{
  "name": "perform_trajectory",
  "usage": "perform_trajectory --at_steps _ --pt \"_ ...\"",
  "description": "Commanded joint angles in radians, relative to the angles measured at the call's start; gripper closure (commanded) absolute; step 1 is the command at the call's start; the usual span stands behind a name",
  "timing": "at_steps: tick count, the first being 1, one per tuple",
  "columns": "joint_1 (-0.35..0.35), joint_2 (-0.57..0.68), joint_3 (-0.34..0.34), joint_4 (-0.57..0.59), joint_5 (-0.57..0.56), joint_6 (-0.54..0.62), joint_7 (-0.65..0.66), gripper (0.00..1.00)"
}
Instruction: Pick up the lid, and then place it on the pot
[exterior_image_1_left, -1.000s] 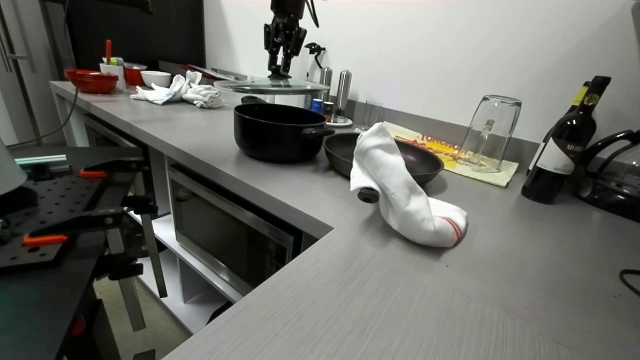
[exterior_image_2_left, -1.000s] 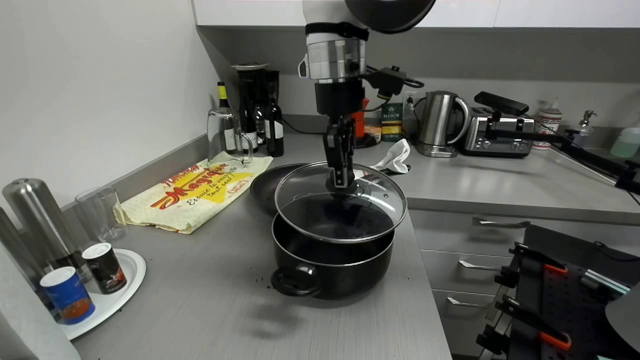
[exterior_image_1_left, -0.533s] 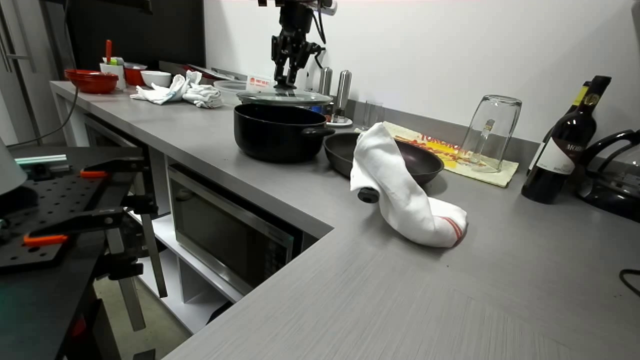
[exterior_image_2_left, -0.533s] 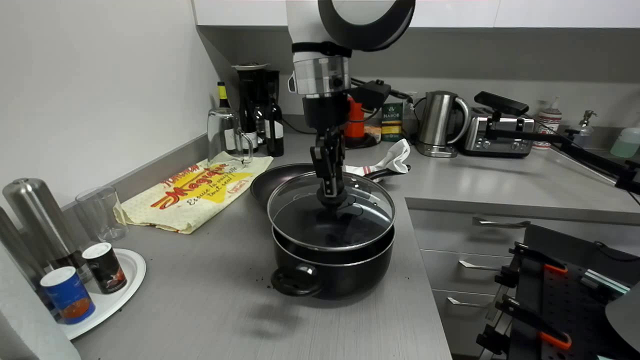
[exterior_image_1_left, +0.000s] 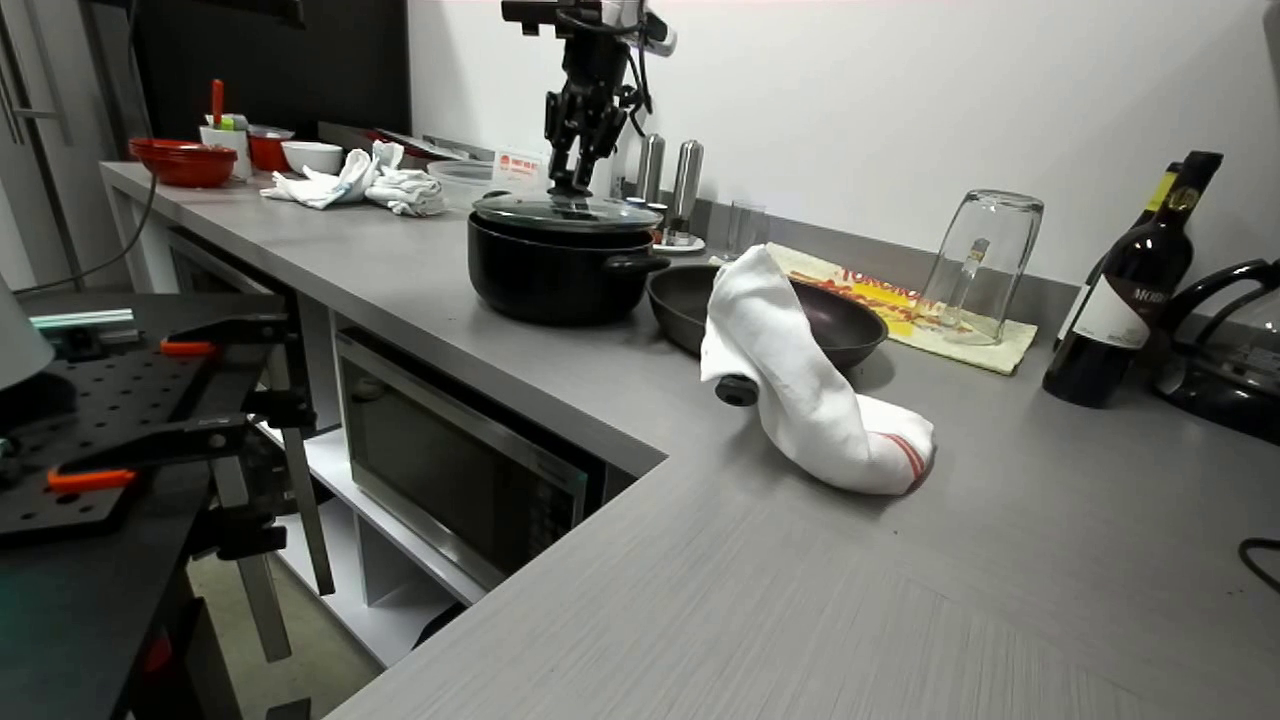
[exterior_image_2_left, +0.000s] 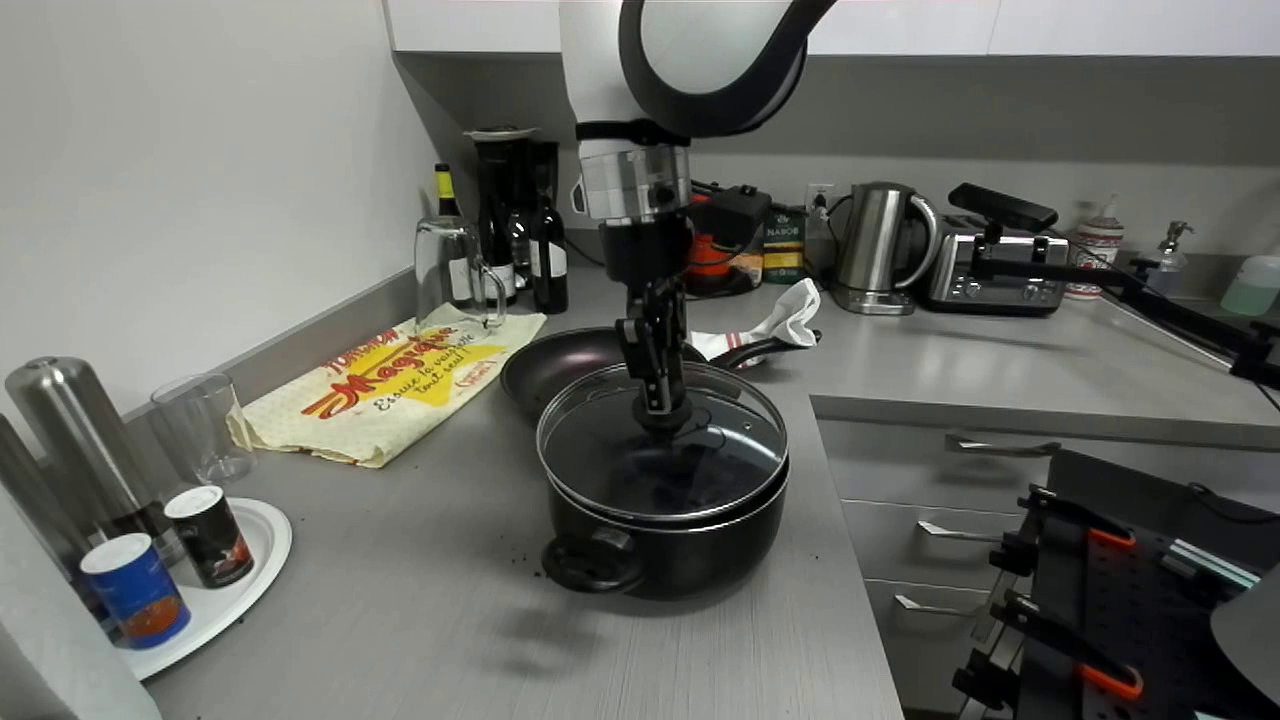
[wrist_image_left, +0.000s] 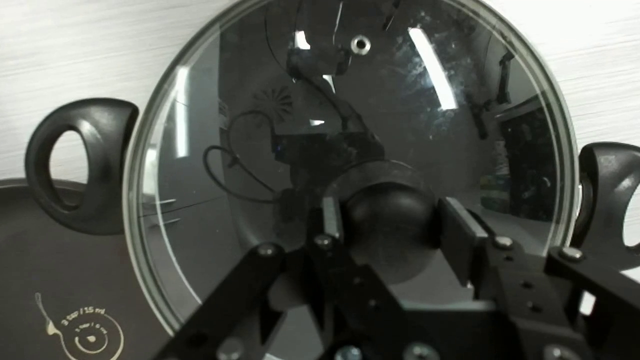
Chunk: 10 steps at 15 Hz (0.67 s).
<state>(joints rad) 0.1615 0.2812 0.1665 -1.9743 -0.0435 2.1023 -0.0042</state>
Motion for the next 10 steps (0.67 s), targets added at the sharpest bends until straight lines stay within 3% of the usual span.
perform_trajectory --at_steps 1,10 --pt "0.000 0.007 -0.003 0.032 0.012 -0.035 -0.030 0.75" --pt "0.001 0.022 0.001 0.036 0.020 -0.035 -0.044 0.75"
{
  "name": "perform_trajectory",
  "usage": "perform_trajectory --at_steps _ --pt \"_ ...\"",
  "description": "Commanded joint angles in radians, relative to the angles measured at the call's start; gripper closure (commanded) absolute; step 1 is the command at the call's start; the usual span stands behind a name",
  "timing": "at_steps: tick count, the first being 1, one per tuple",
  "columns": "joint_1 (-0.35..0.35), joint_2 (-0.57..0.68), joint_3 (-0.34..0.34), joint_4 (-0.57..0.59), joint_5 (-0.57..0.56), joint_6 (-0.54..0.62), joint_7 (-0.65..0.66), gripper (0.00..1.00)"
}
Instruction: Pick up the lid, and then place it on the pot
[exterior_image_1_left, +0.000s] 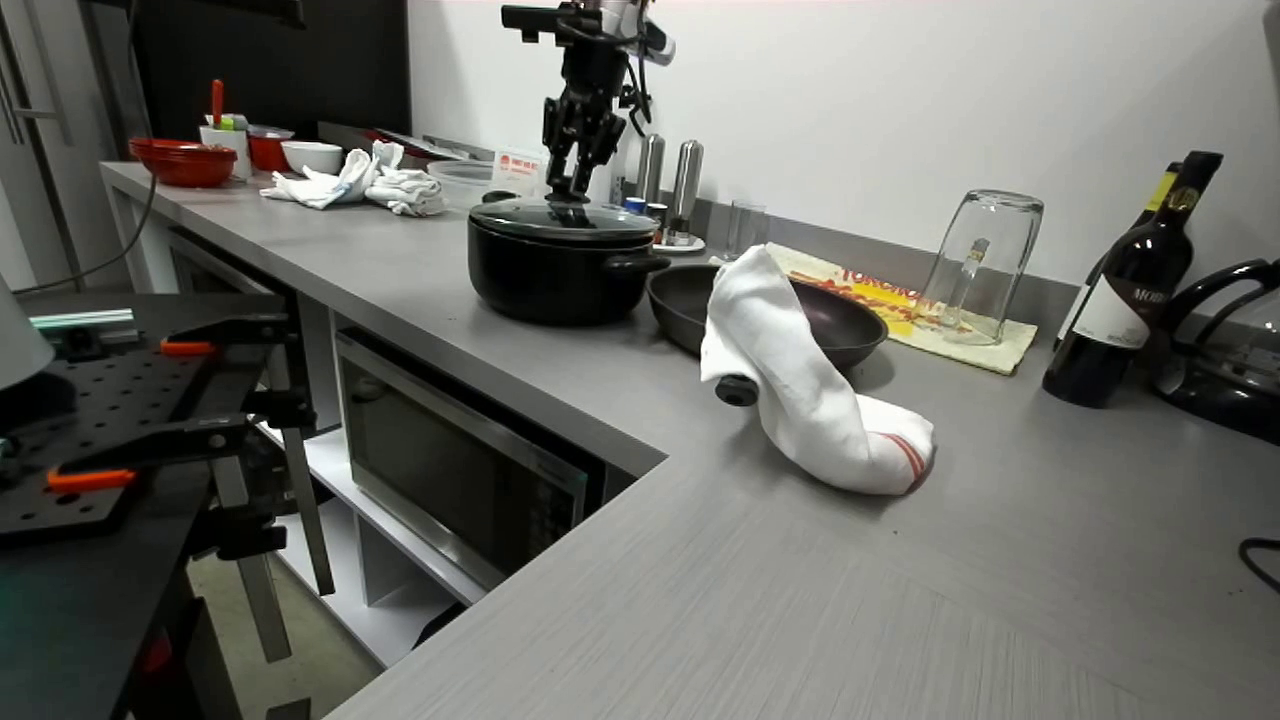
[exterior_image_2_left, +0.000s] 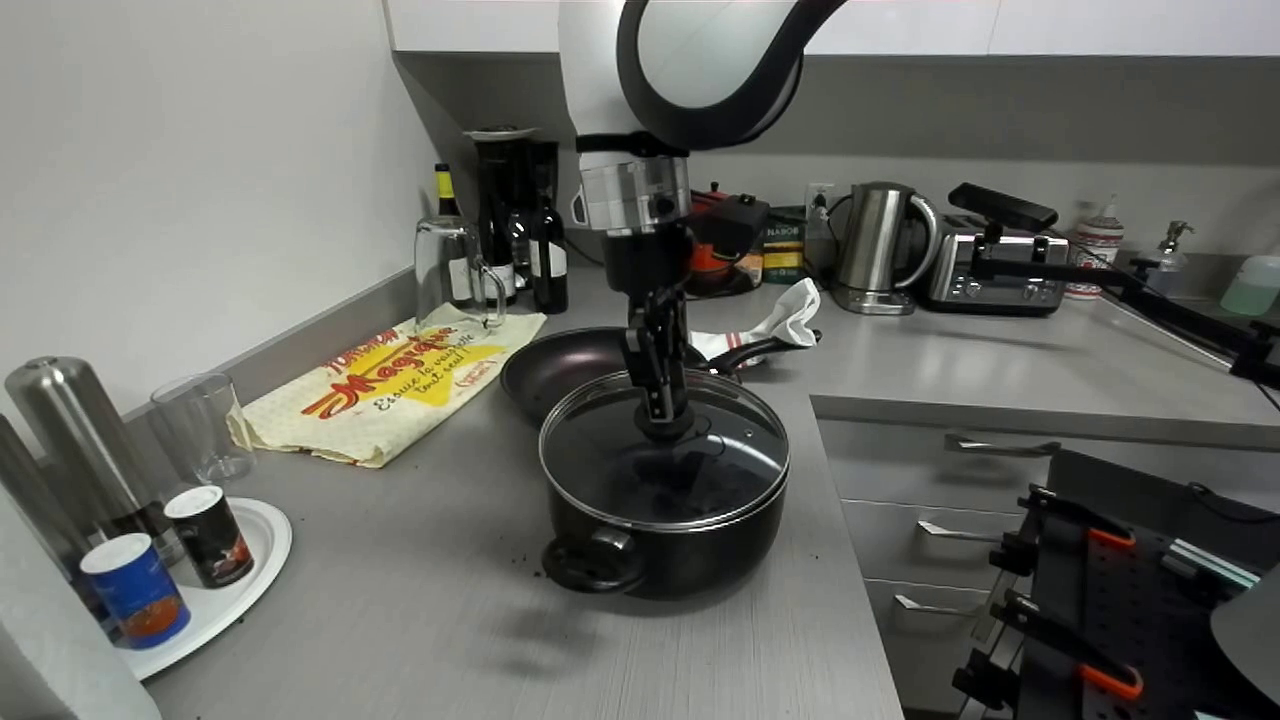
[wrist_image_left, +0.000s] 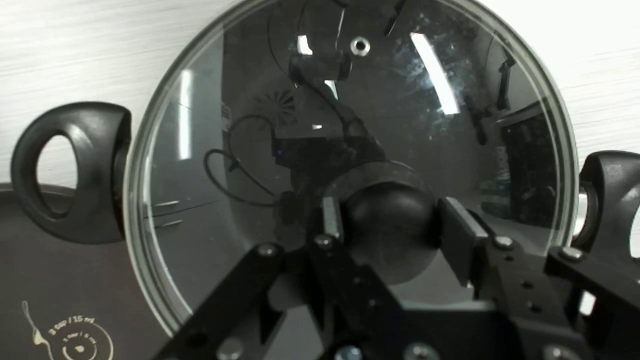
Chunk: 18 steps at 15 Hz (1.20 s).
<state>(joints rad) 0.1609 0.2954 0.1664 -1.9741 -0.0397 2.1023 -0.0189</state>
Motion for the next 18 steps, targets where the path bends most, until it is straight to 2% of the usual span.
perform_trajectory --at_steps 1,17,18 --pt "0.003 0.009 0.003 0.037 0.018 -0.035 -0.032 0.75" --pt "0.032 0.013 0.041 0.032 0.038 -0.034 -0.042 0.75" --pt "0.033 0.014 0.041 0.033 0.041 -0.038 -0.039 0.25"
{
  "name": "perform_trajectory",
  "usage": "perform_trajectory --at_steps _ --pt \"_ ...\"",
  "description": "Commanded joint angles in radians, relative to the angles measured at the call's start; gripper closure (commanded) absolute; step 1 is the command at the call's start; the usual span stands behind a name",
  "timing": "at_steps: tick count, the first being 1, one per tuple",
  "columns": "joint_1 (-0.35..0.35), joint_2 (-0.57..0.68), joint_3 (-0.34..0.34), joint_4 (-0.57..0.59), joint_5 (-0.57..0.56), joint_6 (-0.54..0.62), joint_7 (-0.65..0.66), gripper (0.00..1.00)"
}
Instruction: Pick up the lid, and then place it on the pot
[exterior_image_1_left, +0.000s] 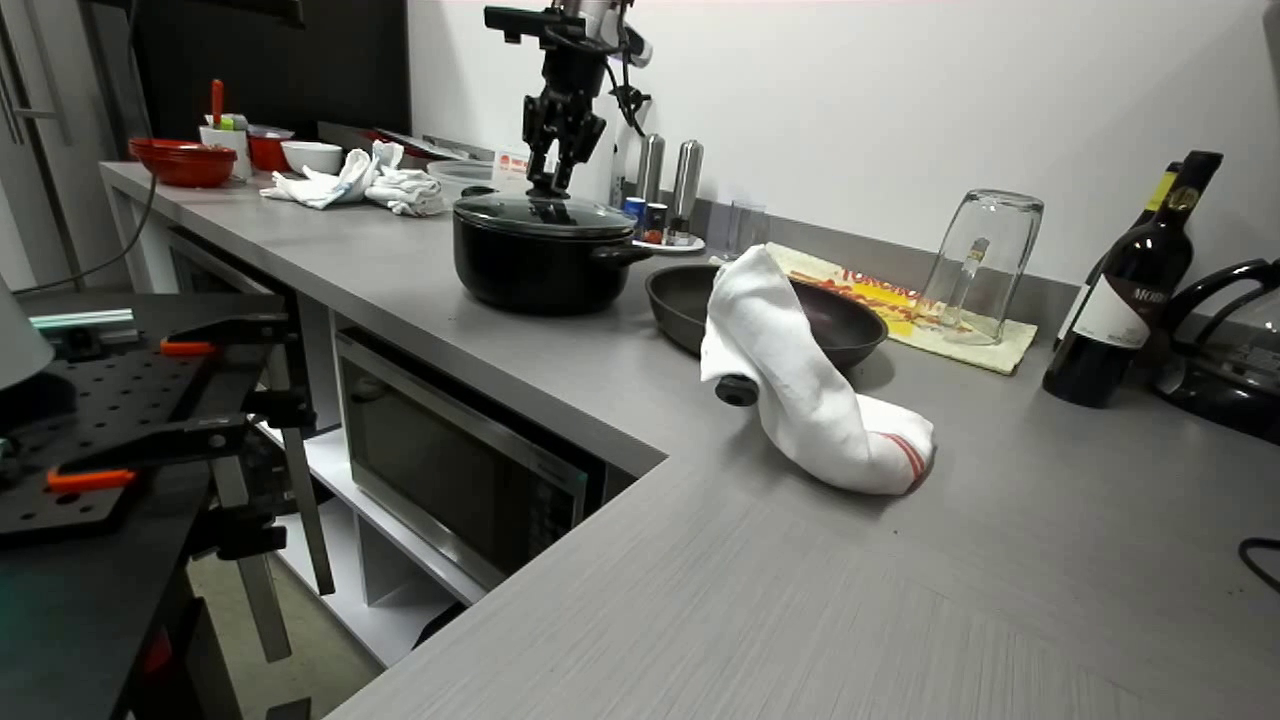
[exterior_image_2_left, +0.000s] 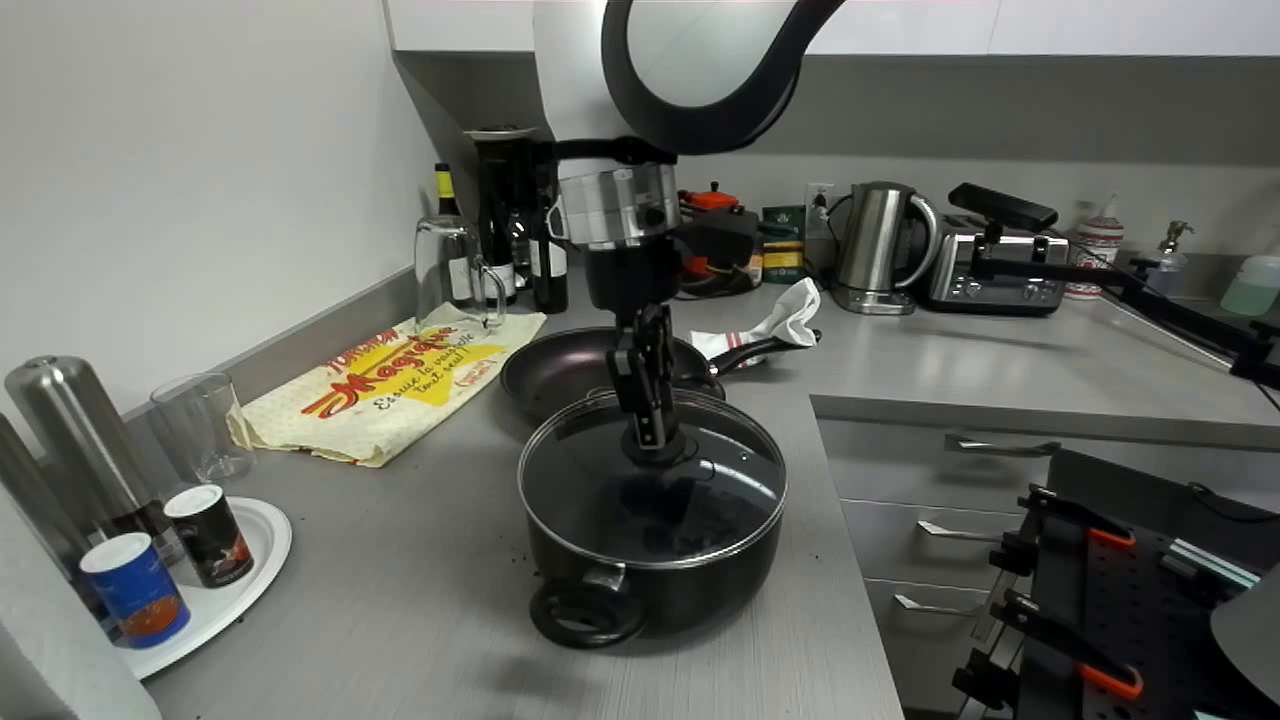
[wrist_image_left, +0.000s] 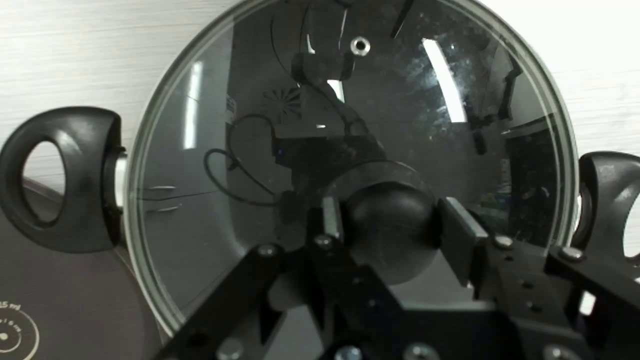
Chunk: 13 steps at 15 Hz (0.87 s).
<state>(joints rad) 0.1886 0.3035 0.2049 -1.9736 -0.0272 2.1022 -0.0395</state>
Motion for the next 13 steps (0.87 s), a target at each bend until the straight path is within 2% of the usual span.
perform_trajectory --at_steps 1,4,13 --pt "0.004 0.005 0.004 0.031 0.033 -0.035 -0.022 0.23" --pt "0.005 0.002 0.005 0.032 0.036 -0.035 -0.021 0.02" --pt "0.010 0.002 -0.002 0.023 0.019 -0.004 -0.001 0.00"
